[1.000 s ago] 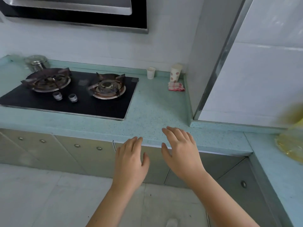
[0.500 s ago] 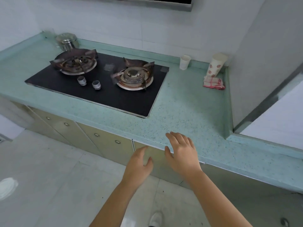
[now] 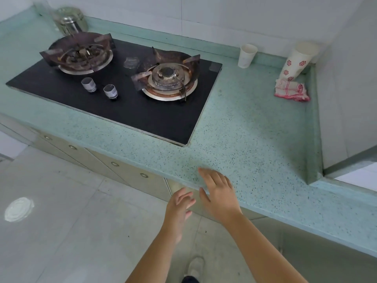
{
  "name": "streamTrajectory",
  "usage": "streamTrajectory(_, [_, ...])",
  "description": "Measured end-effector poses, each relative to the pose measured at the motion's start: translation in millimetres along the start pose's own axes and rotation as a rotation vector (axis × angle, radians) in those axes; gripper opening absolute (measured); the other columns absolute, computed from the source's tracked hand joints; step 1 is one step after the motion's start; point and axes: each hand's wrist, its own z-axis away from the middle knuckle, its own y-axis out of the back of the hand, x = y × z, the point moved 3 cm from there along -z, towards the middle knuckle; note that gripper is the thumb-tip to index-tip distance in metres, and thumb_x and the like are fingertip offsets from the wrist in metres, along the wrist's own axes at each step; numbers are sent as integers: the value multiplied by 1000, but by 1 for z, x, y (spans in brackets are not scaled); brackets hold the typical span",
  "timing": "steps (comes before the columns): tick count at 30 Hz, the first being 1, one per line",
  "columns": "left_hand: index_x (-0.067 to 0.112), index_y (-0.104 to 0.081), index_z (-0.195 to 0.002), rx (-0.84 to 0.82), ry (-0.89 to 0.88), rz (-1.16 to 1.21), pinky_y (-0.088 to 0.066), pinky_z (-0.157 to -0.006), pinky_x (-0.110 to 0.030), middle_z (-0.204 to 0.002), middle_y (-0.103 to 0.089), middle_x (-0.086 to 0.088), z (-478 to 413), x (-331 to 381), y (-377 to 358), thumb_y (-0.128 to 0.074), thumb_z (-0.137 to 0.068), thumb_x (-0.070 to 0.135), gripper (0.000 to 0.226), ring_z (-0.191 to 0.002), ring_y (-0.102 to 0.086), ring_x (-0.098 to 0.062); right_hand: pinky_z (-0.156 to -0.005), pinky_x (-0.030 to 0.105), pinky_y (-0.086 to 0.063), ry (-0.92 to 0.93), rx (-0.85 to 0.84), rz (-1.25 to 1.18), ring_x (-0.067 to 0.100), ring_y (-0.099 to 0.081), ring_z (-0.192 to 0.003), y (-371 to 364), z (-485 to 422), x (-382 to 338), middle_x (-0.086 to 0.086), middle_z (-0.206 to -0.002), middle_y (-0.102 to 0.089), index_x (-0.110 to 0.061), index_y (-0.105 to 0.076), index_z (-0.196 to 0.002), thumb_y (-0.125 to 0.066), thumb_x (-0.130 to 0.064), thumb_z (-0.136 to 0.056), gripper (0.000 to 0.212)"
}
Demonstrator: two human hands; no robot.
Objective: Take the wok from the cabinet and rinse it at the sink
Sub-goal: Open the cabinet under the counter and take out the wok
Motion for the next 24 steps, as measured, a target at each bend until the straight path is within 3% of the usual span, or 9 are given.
streamTrajectory(6, [16,-41,-129,-50,117,277,-38,-101,-39,-121,-57,-7,-28,-19,-8,-47,-95,9,35,-113,-54,-26,-92,37,-48,-61,139,-11,13,-46,-109,-23,0,12,-1,-112,-67,-19,-60,-111,-48,-28,-78,37])
streamTrajectory(9, [13,-39,-129,-68,165,415,-36,-107,-44,-120,-57,-11,-39,-27,-14,-49,-93,7,38,-119,-52,-30,-93,35,-39,-81,192,21,13,-46,-107,-30,1,13,-1,-112,-67,-19,-64,-107,-52,-32,-77,35])
streamTrajectory(11, [13,-41,-122,-106,173,506,-46,-96,-40,-114,-59,-13,-45,-30,-17,-56,-87,9,38,-109,-57,-26,-92,34,-35,-71,217,35,14,-46,-106,-32,0,14,-1,-112,-67,-19,-63,-107,-53,-34,-78,34])
streamTrajectory(13, [12,-49,-103,-145,159,549,-53,-71,-28,-93,-63,-7,-49,-29,-19,-58,-75,13,29,-86,-62,-19,-92,34,-35,-50,234,62,14,-47,-106,-33,1,15,-1,-112,-66,-20,-59,-109,-53,-34,-80,33])
streamTrajectory(16, [15,-53,-75,-138,147,614,-51,-49,-19,-68,-62,-1,-52,-30,-22,-62,-68,9,13,-60,-60,-10,-94,35,-35,-27,232,97,14,-46,-110,-35,1,15,-1,-114,-67,-22,-52,-112,-50,-35,-83,32])
streamTrajectory(20, [17,-57,-68,-170,129,690,-45,-44,-18,-59,-56,3,-50,-28,-26,-58,-73,10,8,-48,-49,-7,-95,37,-36,-35,222,109,15,-47,-113,-38,2,16,-1,-116,-67,-23,-51,-114,-50,-35,-84,32])
streamTrajectory(24, [16,-63,-74,-185,160,740,-46,-53,-20,-70,-60,-2,-51,-27,-26,-58,-74,9,9,-58,-51,-11,-94,36,-35,-34,240,122,15,-47,-112,-37,2,14,0,-115,-67,-23,-51,-112,-49,-36,-84,32])
